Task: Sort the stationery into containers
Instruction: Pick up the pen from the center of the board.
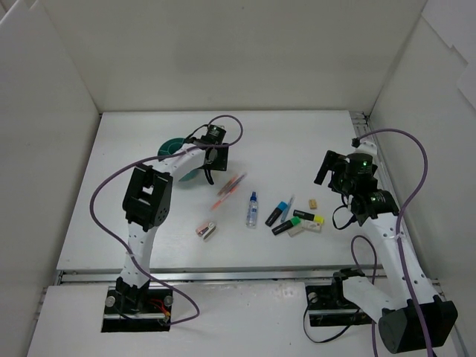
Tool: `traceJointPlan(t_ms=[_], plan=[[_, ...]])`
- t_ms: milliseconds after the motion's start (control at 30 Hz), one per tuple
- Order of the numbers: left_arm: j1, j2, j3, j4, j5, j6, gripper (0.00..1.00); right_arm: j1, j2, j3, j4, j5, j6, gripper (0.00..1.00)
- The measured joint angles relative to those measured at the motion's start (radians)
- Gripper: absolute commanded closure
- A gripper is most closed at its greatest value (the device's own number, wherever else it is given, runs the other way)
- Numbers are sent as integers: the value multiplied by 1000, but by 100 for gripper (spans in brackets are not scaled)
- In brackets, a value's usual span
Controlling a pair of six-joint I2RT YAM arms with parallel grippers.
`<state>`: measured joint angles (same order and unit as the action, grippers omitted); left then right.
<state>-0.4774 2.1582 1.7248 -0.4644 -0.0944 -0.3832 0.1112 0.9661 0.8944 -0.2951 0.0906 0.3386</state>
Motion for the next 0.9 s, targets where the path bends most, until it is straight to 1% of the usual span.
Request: traceJointPlan(t_ms=[167,200,367,467,500,567,733,900], plan=[[15,41,24,2,6,-2,46,0,19,0,0,0,0,2],[15,48,29,3,9,-2,50,0,22,0,0,0,0,2],[13,101,80,0,18,0,64,0,28,0,0,1,0,2],[13,113,101,2,20,3,77,0,28,0,0,3,0,2],[13,114,102,2,22,4,86,0,28,0,0,5,0,2],[13,114,102,0,24,6,100,-1,27,0,0,7,0,2],[13,109,102,-9,21,45,100,-1,27,0,0,10,0,2],[13,46,114,-96,27,127,100,-1,25,1,0,18,-8,2]])
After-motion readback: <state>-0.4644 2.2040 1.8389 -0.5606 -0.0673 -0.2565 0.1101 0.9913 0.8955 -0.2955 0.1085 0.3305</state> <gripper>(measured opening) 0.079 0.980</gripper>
